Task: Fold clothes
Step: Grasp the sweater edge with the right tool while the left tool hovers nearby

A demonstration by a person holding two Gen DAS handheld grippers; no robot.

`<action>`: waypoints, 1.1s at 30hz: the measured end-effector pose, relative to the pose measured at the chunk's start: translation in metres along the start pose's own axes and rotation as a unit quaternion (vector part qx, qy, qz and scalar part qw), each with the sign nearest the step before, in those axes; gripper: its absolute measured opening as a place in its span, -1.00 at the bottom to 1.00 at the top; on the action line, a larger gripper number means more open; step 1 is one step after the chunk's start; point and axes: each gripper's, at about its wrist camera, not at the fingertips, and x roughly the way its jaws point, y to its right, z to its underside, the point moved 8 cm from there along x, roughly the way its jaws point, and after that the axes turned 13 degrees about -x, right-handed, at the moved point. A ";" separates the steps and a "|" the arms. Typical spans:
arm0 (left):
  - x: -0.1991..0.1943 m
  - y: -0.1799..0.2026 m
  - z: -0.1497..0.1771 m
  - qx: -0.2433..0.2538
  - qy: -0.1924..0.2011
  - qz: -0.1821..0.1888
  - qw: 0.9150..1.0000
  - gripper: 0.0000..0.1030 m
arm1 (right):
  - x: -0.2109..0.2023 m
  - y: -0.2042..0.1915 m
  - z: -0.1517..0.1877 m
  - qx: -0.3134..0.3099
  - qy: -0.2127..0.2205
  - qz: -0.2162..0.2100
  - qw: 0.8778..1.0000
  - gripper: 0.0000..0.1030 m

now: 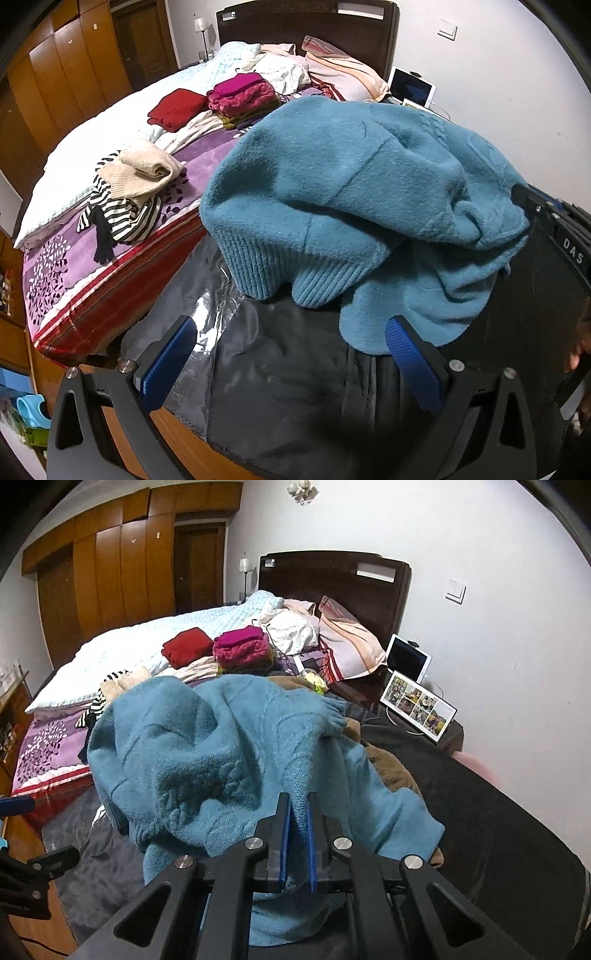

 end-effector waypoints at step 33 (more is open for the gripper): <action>0.007 0.006 -0.076 -0.010 0.047 0.017 0.999 0.99 | -0.010 0.006 -0.034 0.009 -0.038 0.019 0.999 -0.74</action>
